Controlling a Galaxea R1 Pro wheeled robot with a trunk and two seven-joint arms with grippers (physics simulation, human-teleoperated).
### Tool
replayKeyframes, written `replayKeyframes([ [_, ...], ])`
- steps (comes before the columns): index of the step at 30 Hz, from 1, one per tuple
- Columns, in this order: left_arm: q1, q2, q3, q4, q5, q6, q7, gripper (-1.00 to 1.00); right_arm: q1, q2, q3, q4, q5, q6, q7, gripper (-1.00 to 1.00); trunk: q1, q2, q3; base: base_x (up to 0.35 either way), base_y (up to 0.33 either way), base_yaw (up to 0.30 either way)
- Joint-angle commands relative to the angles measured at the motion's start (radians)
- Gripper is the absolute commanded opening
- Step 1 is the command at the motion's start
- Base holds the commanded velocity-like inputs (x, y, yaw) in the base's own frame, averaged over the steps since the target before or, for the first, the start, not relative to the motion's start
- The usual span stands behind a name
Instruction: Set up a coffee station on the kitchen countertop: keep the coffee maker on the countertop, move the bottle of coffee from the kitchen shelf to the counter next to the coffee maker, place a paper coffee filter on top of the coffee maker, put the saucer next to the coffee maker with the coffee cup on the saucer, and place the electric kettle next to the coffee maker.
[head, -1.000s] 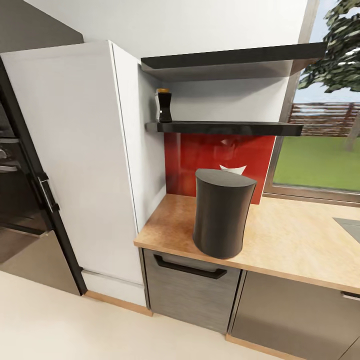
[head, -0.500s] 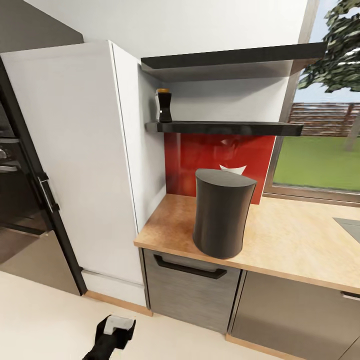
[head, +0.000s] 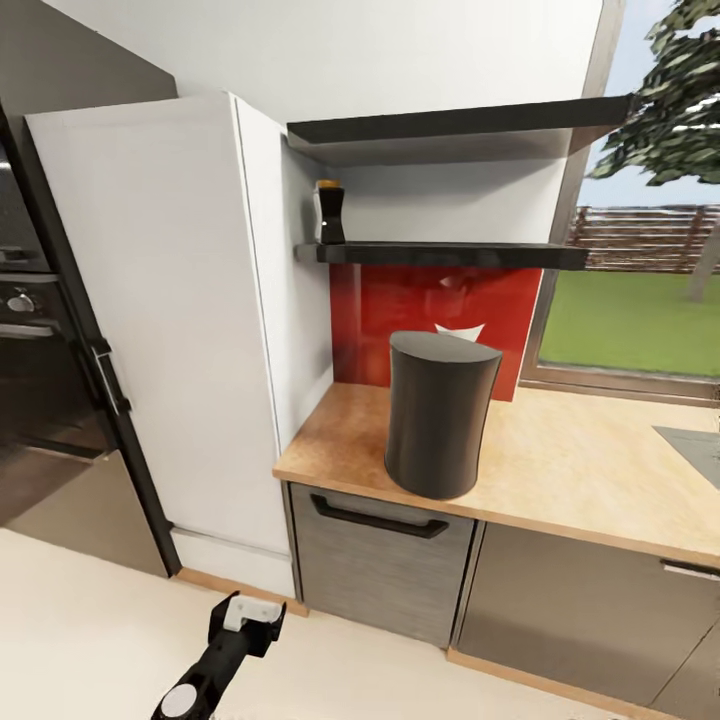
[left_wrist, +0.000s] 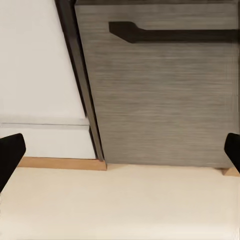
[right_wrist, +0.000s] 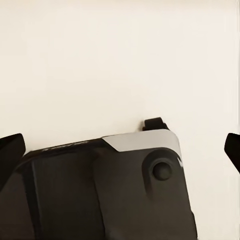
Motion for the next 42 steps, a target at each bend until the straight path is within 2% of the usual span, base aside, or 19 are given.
replayKeyframes([
  [1,0.0,0.001,0.001,0.0,-0.009,-0.004,-0.003,1.0,0.0,0.001,-0.002,-0.002,-0.001,0.006,-0.003,1.0,0.0,-0.001,-0.001,-0.072,0.0,0.0],
  [11,-0.024,0.007,0.001,-0.004,-0.011,-0.006,-0.004,1.0,0.0,0.009,-0.005,-0.004,-0.006,0.005,0.0,1.0,0.0,-0.001,-0.001,-0.13,0.0,0.0],
  [14,-0.05,0.003,-0.007,-0.07,-0.013,0.002,-0.014,1.0,0.0,0.011,-0.004,-0.004,-0.005,0.005,0.001,1.0,0.0,-0.001,-0.001,-0.02,0.0,0.0],
  [16,-0.06,0.004,-0.039,-0.184,-0.015,0.081,-0.028,1.0,0.0,0.01,-0.004,-0.005,-0.004,0.005,0.001,1.0,0.0,-0.001,-0.001,-0.005,0.0,0.0],
  [17,-0.064,0.005,-0.059,-0.259,-0.014,0.158,-0.033,1.0,0.0,0.009,-0.004,-0.005,-0.004,0.005,0.001,1.0,0.0,-0.001,-0.001,-0.002,0.0,0.0],
  [19,-0.071,0.0,-0.076,-0.371,-0.013,0.258,-0.037,1.0,0.0,0.008,-0.004,-0.006,-0.003,0.005,0.001,1.0,0.0,-0.001,-0.001,-0.001,0.0,0.0],
  [21,-0.099,-0.005,-0.084,-0.444,-0.012,0.302,-0.042,1.0,0.0,0.009,-0.004,-0.005,-0.003,0.005,0.001,1.0,0.0,-0.001,-0.001,0.0,0.0,0.0],
  [23,-0.144,-0.007,-0.104,-0.492,-0.009,0.343,-0.058,1.0,0.0,0.008,-0.004,-0.005,-0.003,0.005,0.001,1.0,0.0,-0.001,-0.001,0.0,0.0,0.0],
  [27,-0.255,-0.01,-0.135,-0.547,-0.004,0.508,-0.081,1.0,0.0,0.007,-0.003,-0.004,-0.003,-0.018,0.001,1.0,0.0,-0.001,-0.001,0.0,0.0,0.0],
  [29,-0.309,-0.018,-0.139,-0.557,0.007,0.563,-0.094,1.0,0.0,0.007,-0.003,-0.002,-0.002,-0.042,0.0,1.0,0.0,-0.001,-0.001,0.0,0.0,0.0],
  [32,-0.393,-0.043,-0.14,-0.563,0.033,0.617,-0.108,1.0,0.0,0.007,-0.002,0.001,0.001,-0.057,0.0,1.0,0.0,-0.001,-0.001,0.0,0.0,0.0],
  [34,-0.457,-0.052,-0.141,-0.564,0.052,0.684,-0.112,1.0,0.0,0.006,-0.001,0.001,0.002,-0.061,0.0,1.0,0.0,-0.001,-0.001,0.0,0.0,0.0],
  [36,-0.529,-0.056,-0.141,-0.564,0.08,0.749,-0.112,1.0,0.0,0.005,-0.002,0.002,0.003,-0.062,-0.001,1.0,0.0,-0.001,-0.001,0.0,0.0,0.0],
  [39,-0.654,-0.059,-0.14,-0.557,0.13,0.813,-0.105,1.0,0.0,0.0,-0.001,0.002,0.004,-0.063,-0.002,1.0,0.0,-0.001,-0.001,0.0,0.0,0.0],
  [41,-0.751,-0.061,-0.137,-0.543,0.146,0.869,-0.102,1.0,0.001,-0.001,0.0,0.003,0.006,-0.061,-0.002,1.0,0.0,-0.001,-0.001,0.0,0.0,0.0],
  [42,-0.775,-0.062,-0.136,-0.537,0.148,0.885,-0.101,1.0,0.004,-0.001,0.0,0.004,0.007,-0.061,-0.001,1.0,0.0,-0.001,-0.001,0.0,0.0,0.0],
])
